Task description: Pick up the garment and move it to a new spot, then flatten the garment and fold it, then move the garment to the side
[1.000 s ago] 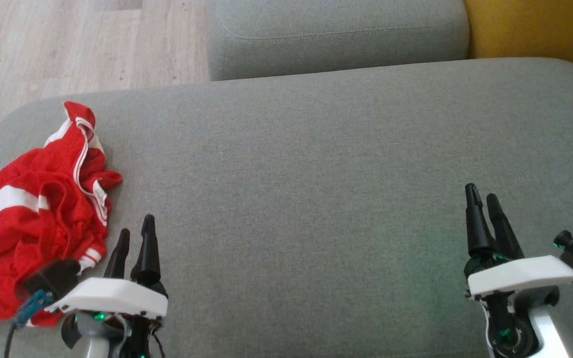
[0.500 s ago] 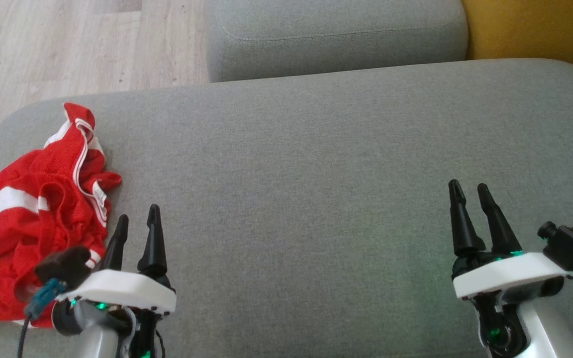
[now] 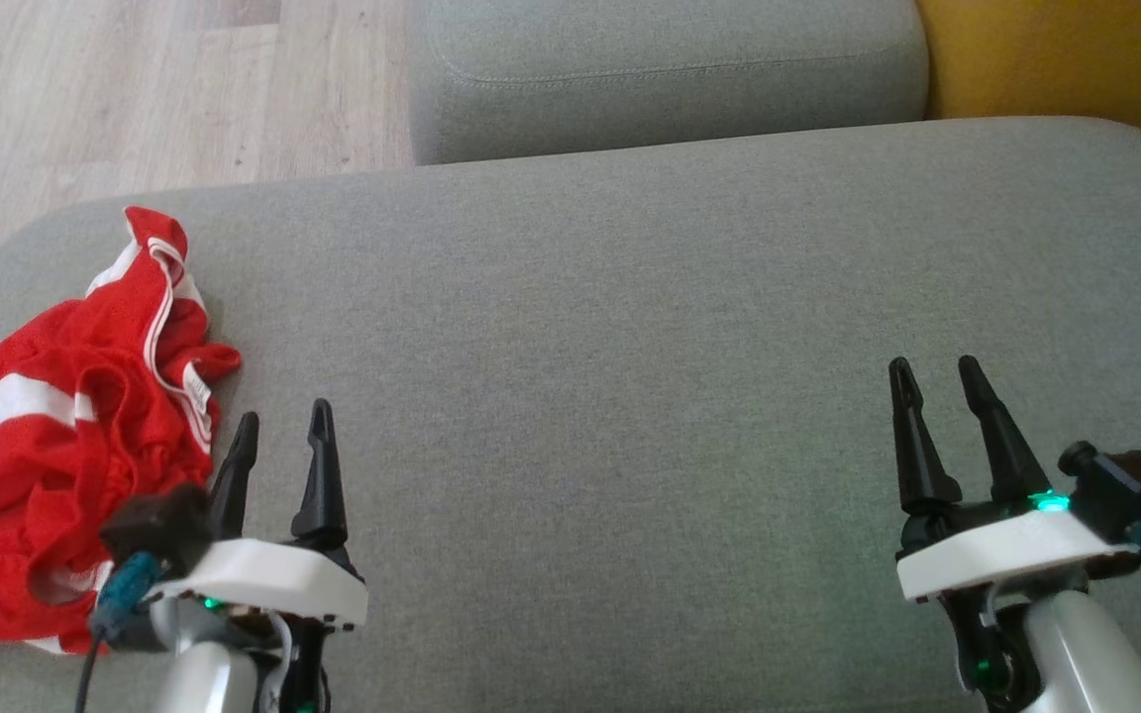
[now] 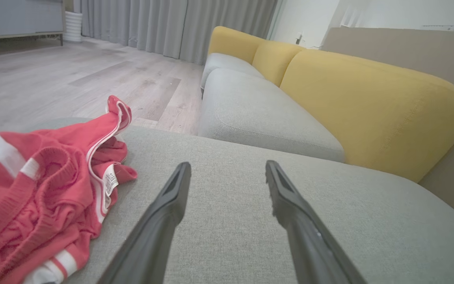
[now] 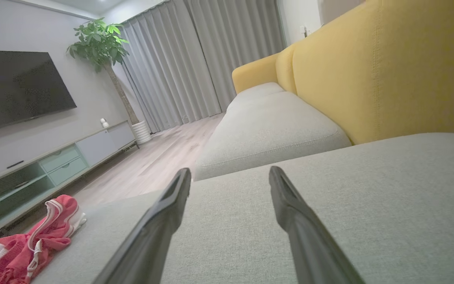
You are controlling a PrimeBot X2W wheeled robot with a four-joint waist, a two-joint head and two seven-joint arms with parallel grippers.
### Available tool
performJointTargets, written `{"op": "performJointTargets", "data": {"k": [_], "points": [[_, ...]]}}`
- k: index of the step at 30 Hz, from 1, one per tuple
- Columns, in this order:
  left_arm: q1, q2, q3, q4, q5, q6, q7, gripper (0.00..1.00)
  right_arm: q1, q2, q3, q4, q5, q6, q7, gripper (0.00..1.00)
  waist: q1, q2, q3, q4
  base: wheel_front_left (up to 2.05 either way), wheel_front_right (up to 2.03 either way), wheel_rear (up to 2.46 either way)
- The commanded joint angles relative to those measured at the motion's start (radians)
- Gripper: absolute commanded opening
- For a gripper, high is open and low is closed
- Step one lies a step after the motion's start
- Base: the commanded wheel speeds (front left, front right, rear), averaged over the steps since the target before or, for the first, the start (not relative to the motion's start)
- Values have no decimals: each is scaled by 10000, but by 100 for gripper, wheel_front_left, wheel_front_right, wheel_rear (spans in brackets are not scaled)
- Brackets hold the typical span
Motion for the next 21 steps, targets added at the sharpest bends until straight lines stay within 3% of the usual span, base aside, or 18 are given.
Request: {"op": "performJointTargets", "data": {"k": [1,21], "points": [[-607,182,156,-451,385,91,-162,100,-582,-4,126,-408,-396,64,-193,100,0,0,-3,2,0,0,0],[-697,162,176,-731,2630,173,-747,100,-624,255,88,-770,-2915,77,-782,100,0,0,-31,-19,0,0,0]]}}
